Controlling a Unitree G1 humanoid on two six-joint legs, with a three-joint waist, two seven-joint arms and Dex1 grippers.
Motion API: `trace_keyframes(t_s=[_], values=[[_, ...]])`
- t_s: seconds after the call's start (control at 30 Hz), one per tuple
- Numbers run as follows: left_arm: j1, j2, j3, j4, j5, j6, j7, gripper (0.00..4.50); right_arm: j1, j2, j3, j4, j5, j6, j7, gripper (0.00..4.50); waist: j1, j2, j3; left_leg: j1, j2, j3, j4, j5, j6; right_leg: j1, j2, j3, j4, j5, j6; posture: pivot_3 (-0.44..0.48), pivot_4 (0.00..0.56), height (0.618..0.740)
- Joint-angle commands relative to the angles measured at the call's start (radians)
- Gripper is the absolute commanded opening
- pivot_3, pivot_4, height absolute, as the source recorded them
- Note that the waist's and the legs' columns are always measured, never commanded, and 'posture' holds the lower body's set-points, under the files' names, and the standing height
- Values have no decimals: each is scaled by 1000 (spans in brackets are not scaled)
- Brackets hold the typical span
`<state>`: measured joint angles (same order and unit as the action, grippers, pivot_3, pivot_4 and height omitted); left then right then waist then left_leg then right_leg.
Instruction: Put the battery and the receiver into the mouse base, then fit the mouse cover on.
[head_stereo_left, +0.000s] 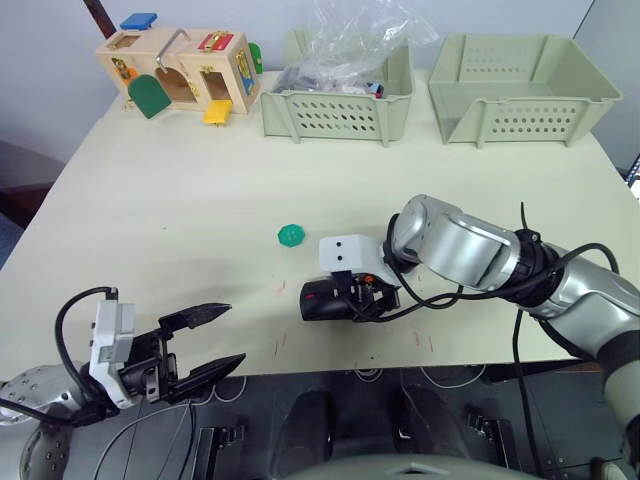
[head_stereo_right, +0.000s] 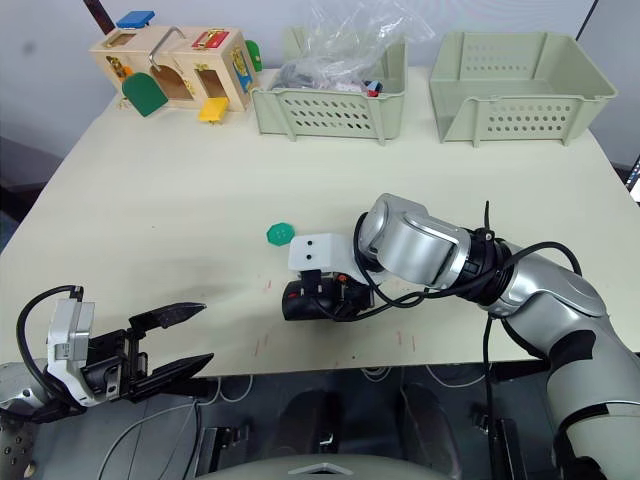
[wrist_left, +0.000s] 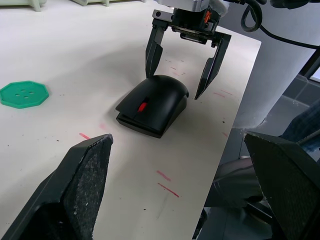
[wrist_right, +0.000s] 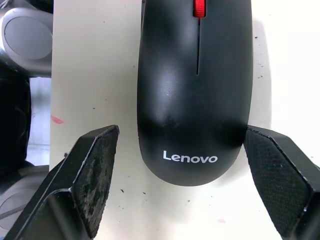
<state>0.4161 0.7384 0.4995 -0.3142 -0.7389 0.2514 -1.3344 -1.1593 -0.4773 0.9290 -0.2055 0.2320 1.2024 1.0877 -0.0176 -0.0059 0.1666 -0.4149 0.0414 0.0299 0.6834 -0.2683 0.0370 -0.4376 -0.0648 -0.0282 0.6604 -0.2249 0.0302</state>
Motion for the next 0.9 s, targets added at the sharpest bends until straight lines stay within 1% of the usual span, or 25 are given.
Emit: trace_keyframes(t_s=[0.03,0.23,0.3,0.33,0.37,0.43,0.47,0.5,0.57,0.67,0.77,0.8,0.83,0.9], values=[[4,4,14,-13,-10,-8,-6,4500,-20,-8,-45,-36,12,4,1,4023,0,0,0,0,0,0,0,0,0,0,0,0,0,0,0,0,150,740],[2,7,16,-8,-10,-8,-10,4500,-27,-34,-91,-78,44,28,5,4023,2,0,1,-1,0,0,0,0,0,0,0,0,0,0,0,0,150,740],[0,11,18,-4,-10,-6,-12,4500,-22,-49,-116,-101,54,24,4,4023,2,0,1,-1,0,0,0,0,0,0,0,0,0,0,0,0,150,740],[-1,12,19,-4,-11,-5,-12,4500,-6,-48,-150,-113,67,9,-2,4023,2,0,1,-1,0,0,0,0,0,0,0,0,-1,0,0,0,150,740],[-2,14,20,-3,-11,-4,-12,4500,16,-37,-195,-123,81,-13,-15,4023,2,0,1,-1,0,0,0,0,0,0,0,0,-1,0,0,0,150,740],[-1,16,24,-1,-12,-2,-13,4500,129,46,-347,-130,113,-142,-95,4023,2,-1,1,-1,0,0,0,0,0,0,0,0,-1,0,0,0,150,740],[0,18,28,0,-13,-1,-13,4500,179,77,-394,-126,140,-193,-101,4023,3,-4,-1,-1,0,-1,0,0,0,0,0,0,0,0,0,0,150,740],[0,19,31,2,-14,0,-15,4500,214,99,-423,-125,154,-226,-99,4023,2,-4,-1,-1,0,-2,-1,0,0,1,0,-2,-1,1,1,0,150,740],[1,22,37,3,-17,3,-14,4500,260,103,-401,-119,108,-300,-115,4023,4,-3,0,-1,0,-2,-1,0,0,0,1,-1,0,1,2,0,150,740],[8,26,48,-3,-23,9,-12,4500,336,131,-398,-91,101,-361,-137,4023,4,-4,0,-1,0,-1,-1,1,-2,0,0,-1,-1,1,2,0,150,740],[13,30,57,-6,-27,13,-10,4500,375,153,-388,-60,76,-397,-166,3199,3,-4,0,-1,0,-1,-1,2,-3,0,0,-1,0,1,2,0,150,740],[13,31,59,-8,-28,15,-9,4500,386,164,-386,-49,63,-407,-184,2524,3,-4,0,-1,0,-2,-1,2,-3,0,0,-1,0,0,1,0,150,740],[14,31,60,-11,-28,17,-6,4500,394,170,-378,-40,50,-420,-195,2377,3,-4,0,-1,0,-2,-1,2,-3,0,0,-1,0,0,1,0,150,740],[14,30,61,-15,-28,20,-4,4500,402,170,-357,-24,21,-444,-202,2377,3,-4,0,-1,0,-3,-1,2,-3,0,1,-2,0,0,1,0,150,740]])
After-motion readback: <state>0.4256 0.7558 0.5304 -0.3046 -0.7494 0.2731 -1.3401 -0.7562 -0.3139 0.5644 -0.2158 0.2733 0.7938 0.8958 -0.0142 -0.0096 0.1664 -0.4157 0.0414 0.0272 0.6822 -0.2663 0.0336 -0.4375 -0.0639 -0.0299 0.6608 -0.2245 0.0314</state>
